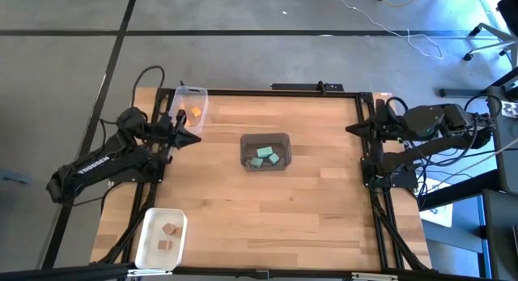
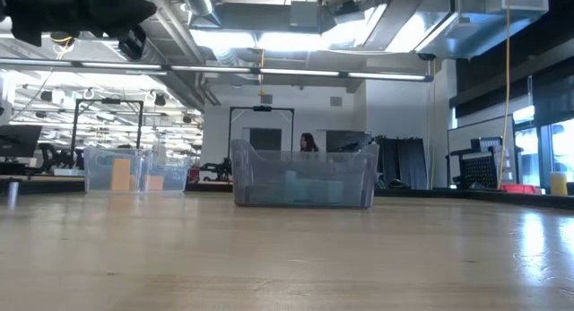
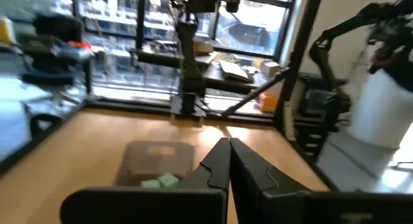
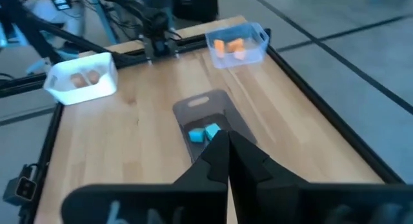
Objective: Sort & place blocks by color
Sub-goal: Return to Home Position
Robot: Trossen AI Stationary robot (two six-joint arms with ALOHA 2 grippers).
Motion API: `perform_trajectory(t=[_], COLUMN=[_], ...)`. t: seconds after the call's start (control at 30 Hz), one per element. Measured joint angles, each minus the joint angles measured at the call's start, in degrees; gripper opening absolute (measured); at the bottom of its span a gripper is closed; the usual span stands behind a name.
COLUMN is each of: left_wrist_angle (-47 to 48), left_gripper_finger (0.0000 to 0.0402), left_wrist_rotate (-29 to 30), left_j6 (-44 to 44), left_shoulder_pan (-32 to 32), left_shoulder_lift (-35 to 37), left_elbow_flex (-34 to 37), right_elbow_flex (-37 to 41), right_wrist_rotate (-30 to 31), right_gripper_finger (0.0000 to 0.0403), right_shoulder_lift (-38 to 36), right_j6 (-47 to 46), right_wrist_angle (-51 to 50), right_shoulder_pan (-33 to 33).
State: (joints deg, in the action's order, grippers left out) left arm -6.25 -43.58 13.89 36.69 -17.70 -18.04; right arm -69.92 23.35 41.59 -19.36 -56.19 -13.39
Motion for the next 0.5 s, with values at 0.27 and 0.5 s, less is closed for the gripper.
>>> perform_trajectory(t=[0.27,0.5], left_wrist_angle=[5.34,5.41], left_gripper_finger=[0.0000,0.0000], left_wrist_rotate=[16.07,23.92], left_j6=[-8.94,-13.93], left_shoulder_pan=[-0.35,-0.38], left_shoulder_lift=[-0.65,-1.08], left_elbow_flex=[0.00,0.19], right_elbow_flex=[0.00,0.01], right_wrist_rotate=[-6.25,-10.89], right_gripper_finger=[0.0000,0.0000], right_shoulder_lift=[0.76,2.49], right_j6=[4.69,6.54], right_wrist_angle=[5.11,8.95], right_shoulder_pan=[0.00,0.02])
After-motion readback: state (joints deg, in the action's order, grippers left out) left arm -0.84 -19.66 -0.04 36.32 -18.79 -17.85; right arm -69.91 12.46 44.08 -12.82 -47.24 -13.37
